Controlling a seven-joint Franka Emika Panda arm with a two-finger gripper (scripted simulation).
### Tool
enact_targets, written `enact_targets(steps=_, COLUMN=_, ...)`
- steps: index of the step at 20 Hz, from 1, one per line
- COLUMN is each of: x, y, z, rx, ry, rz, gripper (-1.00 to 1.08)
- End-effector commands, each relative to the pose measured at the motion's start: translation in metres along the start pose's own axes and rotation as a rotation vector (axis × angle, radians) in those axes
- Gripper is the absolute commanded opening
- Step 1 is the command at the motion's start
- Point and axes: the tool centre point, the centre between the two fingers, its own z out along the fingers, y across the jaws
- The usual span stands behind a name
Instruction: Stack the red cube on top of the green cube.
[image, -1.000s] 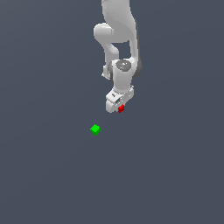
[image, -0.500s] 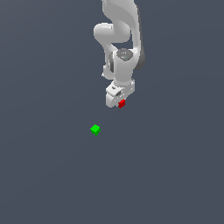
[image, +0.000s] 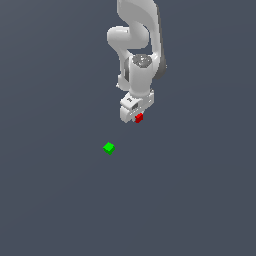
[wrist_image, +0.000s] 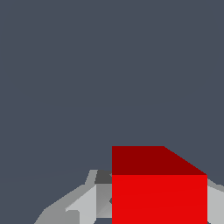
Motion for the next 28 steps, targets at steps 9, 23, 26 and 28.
enact_targets(steps=9, x=-0.004, y=0.050, z=0.015, rx=-0.002, ry=-0.001, rz=0.001, gripper=-1.00)
enact_targets(steps=23, x=-0.007, y=0.164, z=0.049, rx=-0.002, ry=-0.002, rz=0.001, gripper=-1.00)
enact_targets(steps=26, x=-0.006, y=0.178, z=0.053, rx=-0.002, ry=-0.001, rz=0.001, gripper=-1.00)
enact_targets(steps=28, x=-0.006, y=0.185, z=0.055, rx=-0.001, ry=-0.001, rz=0.001, gripper=-1.00)
